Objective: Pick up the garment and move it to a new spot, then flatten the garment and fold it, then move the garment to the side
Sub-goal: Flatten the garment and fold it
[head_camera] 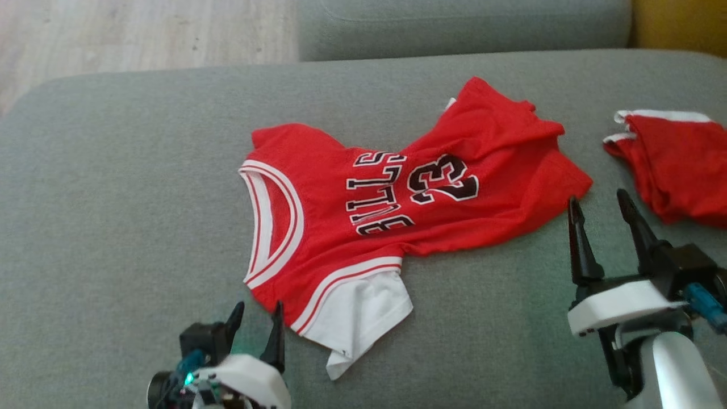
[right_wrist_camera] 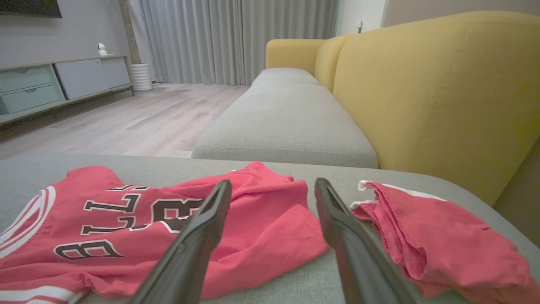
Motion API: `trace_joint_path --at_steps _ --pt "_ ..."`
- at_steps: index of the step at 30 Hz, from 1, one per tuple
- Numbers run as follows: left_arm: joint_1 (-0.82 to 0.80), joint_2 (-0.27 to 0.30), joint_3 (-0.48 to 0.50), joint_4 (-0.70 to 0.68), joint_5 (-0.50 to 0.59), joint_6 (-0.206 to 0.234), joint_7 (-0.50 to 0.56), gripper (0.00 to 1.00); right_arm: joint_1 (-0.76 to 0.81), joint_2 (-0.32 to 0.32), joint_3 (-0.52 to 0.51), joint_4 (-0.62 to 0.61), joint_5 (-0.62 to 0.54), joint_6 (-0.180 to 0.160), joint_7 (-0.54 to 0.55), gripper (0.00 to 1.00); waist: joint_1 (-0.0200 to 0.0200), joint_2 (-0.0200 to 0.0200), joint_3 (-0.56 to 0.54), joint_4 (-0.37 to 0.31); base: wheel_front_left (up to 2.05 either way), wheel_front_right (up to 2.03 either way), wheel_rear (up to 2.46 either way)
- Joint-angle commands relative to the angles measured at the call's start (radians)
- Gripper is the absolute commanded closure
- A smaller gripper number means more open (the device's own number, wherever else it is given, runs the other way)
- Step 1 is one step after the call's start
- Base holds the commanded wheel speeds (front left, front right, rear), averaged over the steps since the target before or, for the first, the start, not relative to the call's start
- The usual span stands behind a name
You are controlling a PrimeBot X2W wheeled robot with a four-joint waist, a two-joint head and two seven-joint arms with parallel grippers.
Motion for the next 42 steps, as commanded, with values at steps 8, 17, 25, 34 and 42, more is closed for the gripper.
trace_joint_path --at_steps 8,17,25,34,42 --pt "-0.136 -0.033 0.015 0.113 -0.022 -0.049 0.025 0.00 -0.020 -0.003 0.037 -0.138 -0.004 -0.001 0.032 0.00 0.0000 -0.0001 0.068 -0.050 0.00 0.00 0.00" --pt "-0.196 -0.014 0.034 0.151 -0.014 -0.056 -0.009 1.00 -0.004 -0.003 -0.021 -0.169 -0.008 -0.001 0.034 0.00 0.0000 -0.0001 0.090 -0.058 0.00 0.00 0.00" --pt "-0.303 0.083 0.089 0.103 0.012 -0.037 -0.027 1.00 -0.012 -0.003 -0.045 -0.180 -0.007 -0.001 0.033 0.00 0.0000 -0.0001 0.113 -0.065 0.00 0.00 0.00" --pt "-0.442 0.174 0.099 0.051 0.051 -0.051 0.032 1.00 -0.028 -0.003 -0.065 -0.159 -0.013 -0.001 0.031 0.00 0.0000 -0.0001 0.146 -0.079 0.00 0.00 0.00" --pt "-0.492 0.171 0.093 0.058 0.063 -0.069 0.005 0.00 -0.040 -0.003 -0.071 -0.099 -0.022 -0.001 0.031 0.00 0.0000 -0.0001 0.146 -0.080 0.00 0.00 0.00"
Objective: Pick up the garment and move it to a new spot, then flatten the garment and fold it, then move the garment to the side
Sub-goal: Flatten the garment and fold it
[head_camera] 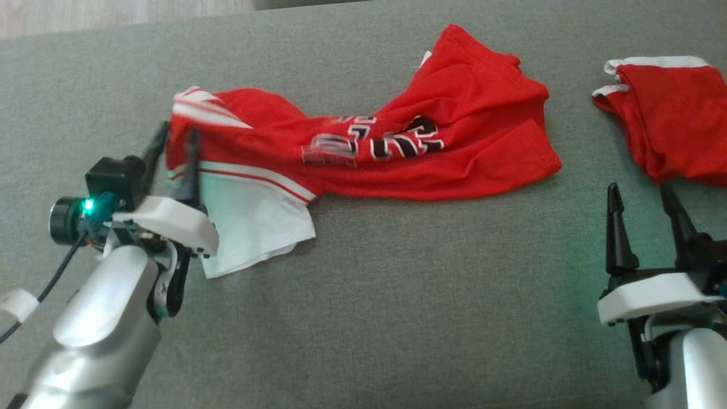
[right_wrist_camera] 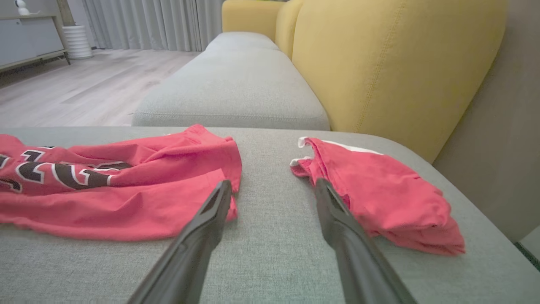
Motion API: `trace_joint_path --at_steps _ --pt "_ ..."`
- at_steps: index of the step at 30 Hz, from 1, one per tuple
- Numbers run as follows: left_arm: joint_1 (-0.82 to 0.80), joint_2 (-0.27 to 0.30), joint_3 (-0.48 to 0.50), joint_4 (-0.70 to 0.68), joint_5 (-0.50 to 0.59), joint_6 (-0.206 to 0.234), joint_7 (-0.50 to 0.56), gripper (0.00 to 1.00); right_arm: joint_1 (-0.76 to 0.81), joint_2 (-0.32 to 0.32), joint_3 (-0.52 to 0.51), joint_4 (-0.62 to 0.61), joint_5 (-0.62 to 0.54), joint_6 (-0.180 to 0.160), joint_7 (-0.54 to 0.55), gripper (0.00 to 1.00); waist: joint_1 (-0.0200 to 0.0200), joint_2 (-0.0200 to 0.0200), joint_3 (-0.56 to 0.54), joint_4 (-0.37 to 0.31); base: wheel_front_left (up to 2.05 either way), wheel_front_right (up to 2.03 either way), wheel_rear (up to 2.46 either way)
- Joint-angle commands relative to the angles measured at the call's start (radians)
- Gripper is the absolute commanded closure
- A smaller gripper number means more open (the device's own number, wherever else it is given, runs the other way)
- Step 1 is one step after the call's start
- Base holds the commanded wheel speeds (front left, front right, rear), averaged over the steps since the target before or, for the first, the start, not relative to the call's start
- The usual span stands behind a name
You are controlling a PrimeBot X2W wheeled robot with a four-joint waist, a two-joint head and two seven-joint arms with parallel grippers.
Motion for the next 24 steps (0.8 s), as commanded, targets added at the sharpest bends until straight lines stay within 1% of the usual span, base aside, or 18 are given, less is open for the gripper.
trace_joint_path --at_steps 1,8,12,16,20,24 --pt "-0.039 0.028 0.038 -0.021 0.002 -0.002 -0.014 0.00 -0.037 -0.004 0.022 -0.025 -0.004 -0.001 0.005 0.00 0.0000 0.0000 -0.003 0.004 0.00 0.00 0.00" --pt "0.054 -0.006 0.037 -0.073 -0.019 0.005 -0.092 0.00 -0.086 -0.004 0.036 0.060 -0.043 -0.001 0.040 0.00 0.0000 0.0000 -0.037 0.056 0.00 0.00 0.00" --pt "0.138 -0.019 0.033 -0.143 -0.027 0.024 -0.118 0.00 -0.123 -0.004 0.038 0.116 -0.057 -0.001 0.078 0.00 0.0000 0.0000 -0.057 0.084 0.00 0.00 0.00" --pt "0.227 -0.036 0.026 -0.224 -0.031 0.053 -0.133 0.00 -0.185 -0.011 0.026 0.212 -0.070 -0.001 0.133 0.00 0.0000 0.0000 -0.070 0.113 0.00 0.00 0.00" --pt "0.296 -0.056 0.017 -0.299 -0.031 0.085 -0.141 0.00 -0.267 -0.051 0.014 0.330 -0.075 -0.001 0.169 0.00 0.0000 0.0000 -0.065 0.141 0.00 0.00 0.00" --pt "0.337 -0.067 0.003 -0.350 -0.023 0.107 -0.144 0.00 -0.350 -0.086 0.007 0.453 -0.066 -0.001 0.201 0.00 0.0000 0.0000 -0.052 0.166 0.00 0.00 0.00"
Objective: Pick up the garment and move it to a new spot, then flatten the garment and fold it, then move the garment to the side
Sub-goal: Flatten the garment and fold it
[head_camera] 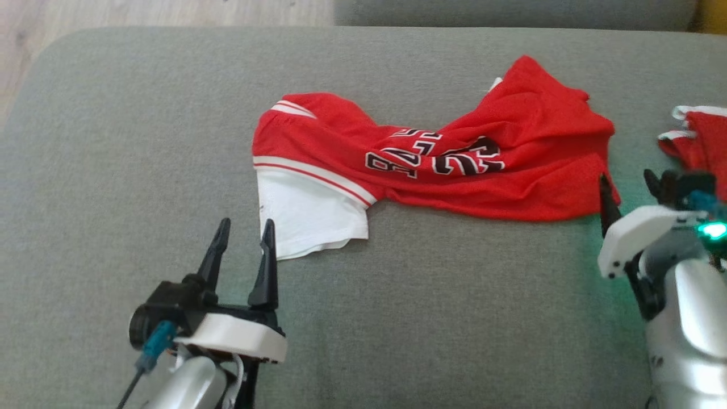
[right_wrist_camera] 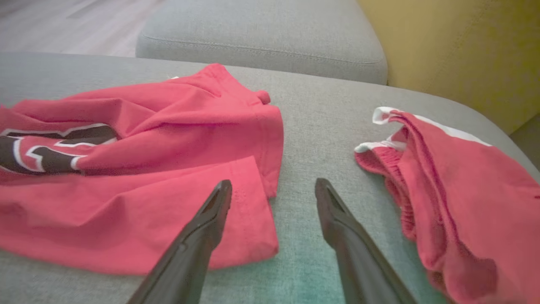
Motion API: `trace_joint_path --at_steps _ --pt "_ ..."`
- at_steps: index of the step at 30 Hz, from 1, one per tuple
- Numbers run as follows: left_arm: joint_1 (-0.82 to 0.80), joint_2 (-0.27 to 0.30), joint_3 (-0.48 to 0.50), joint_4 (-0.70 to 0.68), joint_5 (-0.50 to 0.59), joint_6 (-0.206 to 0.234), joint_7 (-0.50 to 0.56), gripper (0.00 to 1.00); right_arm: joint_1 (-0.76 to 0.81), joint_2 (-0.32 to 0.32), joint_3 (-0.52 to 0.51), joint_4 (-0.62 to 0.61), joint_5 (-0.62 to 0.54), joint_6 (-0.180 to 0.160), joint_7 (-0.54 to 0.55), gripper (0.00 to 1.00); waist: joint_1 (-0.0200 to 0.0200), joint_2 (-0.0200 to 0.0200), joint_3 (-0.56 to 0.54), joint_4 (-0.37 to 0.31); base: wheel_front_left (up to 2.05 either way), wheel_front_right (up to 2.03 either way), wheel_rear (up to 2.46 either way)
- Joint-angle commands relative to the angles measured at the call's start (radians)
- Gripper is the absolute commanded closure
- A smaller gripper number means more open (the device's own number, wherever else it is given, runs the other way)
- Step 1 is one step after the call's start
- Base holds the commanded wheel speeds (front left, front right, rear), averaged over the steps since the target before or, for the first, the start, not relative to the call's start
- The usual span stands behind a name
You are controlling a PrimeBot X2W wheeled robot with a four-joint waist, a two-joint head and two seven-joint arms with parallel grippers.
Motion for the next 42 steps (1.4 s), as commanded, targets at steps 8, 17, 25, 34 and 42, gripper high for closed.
trace_joint_path --at_steps 8,17,25,34,42 --pt "0.000 0.010 0.021 -0.072 0.011 0.034 -0.012 0.00 -0.126 -0.057 0.062 0.161 0.057 -0.001 0.068 0.00 0.0001 0.0000 0.022 0.034 0.00 0.00 0.00" --pt "0.008 0.017 0.025 -0.085 0.009 0.047 -0.013 0.00 -0.146 -0.077 0.176 0.214 0.175 -0.001 0.053 0.77 0.0001 0.0000 0.017 0.024 0.00 0.00 0.00" --pt "0.009 0.024 0.026 -0.090 0.006 0.053 -0.009 0.00 -0.135 -0.093 0.233 0.166 0.217 -0.001 -0.026 1.00 0.0001 0.0000 0.013 0.003 0.00 0.00 0.00" --pt "0.025 0.028 0.026 -0.093 0.000 0.061 -0.009 0.00 0.052 -0.090 0.184 0.014 0.192 -0.001 -0.102 1.00 0.0001 0.0000 -0.011 -0.017 0.00 0.00 0.00" --pt "0.037 0.034 0.027 -0.100 -0.006 0.065 -0.010 0.00 0.213 -0.043 0.086 -0.107 0.122 -0.001 -0.149 0.88 0.0001 0.0000 -0.025 -0.041 0.00 0.00 0.00"
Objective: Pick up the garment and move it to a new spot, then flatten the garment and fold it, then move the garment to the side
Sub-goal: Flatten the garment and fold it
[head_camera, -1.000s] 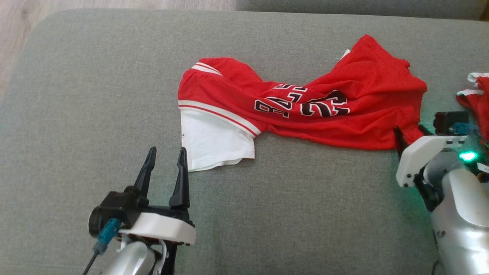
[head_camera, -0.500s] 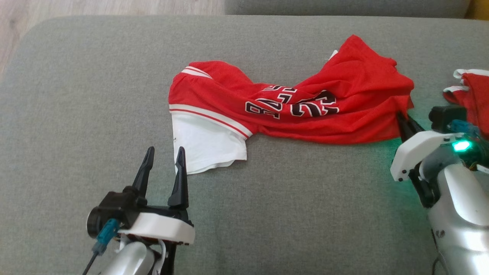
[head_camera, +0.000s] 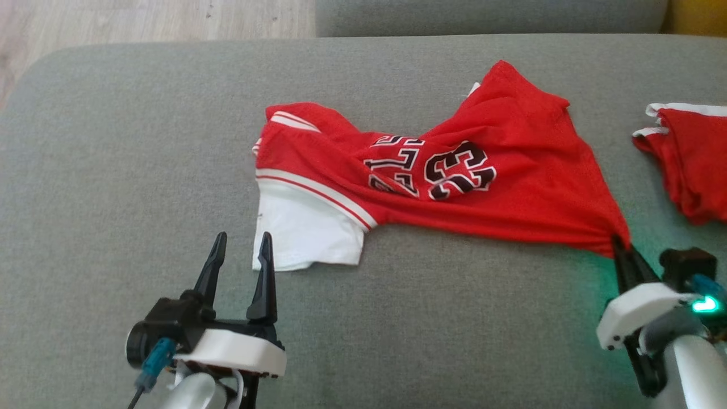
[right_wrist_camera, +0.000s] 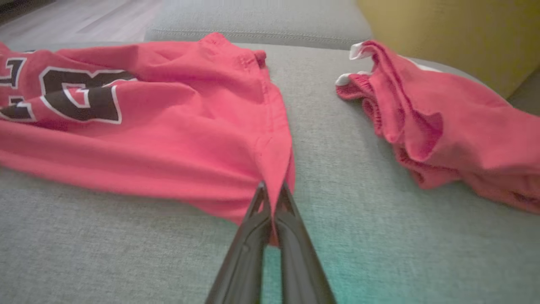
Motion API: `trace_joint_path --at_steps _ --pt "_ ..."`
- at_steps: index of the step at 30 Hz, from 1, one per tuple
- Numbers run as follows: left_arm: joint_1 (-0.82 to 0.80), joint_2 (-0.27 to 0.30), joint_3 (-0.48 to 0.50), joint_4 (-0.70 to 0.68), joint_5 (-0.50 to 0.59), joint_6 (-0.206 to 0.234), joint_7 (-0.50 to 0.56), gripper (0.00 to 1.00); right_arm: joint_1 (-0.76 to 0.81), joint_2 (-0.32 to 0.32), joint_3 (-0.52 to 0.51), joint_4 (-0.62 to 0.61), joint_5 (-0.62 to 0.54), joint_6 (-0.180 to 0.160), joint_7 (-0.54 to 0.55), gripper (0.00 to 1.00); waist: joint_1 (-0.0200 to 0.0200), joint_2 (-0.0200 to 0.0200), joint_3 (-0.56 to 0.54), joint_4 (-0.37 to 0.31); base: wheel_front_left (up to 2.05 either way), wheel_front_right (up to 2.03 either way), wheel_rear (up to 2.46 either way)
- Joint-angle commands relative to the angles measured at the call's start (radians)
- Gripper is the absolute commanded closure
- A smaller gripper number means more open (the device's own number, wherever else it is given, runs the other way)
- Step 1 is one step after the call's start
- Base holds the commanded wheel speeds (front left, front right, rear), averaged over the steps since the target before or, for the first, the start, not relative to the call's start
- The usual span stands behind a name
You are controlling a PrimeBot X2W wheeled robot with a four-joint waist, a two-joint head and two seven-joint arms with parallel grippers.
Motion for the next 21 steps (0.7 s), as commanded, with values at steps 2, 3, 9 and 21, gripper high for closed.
trace_joint_path --at_steps 2,3,9,21 --pt "-0.020 0.020 0.032 -0.033 -0.006 0.005 -0.009 0.00 0.019 0.015 -0.032 -0.054 -0.032 -0.001 -0.027 0.51 0.0001 0.0000 -0.005 -0.007 0.00 0.00 0.00" --pt "-0.020 0.020 0.031 -0.033 -0.006 0.005 -0.009 0.00 0.029 0.024 -0.050 -0.060 -0.040 -0.001 -0.032 0.11 0.0001 0.0000 -0.006 -0.008 0.00 0.00 0.00" --pt "-0.018 0.020 0.026 -0.029 -0.010 0.003 -0.008 0.00 0.072 0.063 -0.116 -0.097 -0.064 -0.001 -0.049 0.00 0.0001 0.0000 -0.017 -0.011 0.00 0.00 0.00" --pt "0.012 0.021 0.028 -0.024 -0.020 0.004 -0.013 0.00 0.099 0.091 -0.106 -0.260 -0.078 -0.001 -0.046 0.00 0.0001 0.0000 -0.093 -0.001 0.00 0.00 0.00"
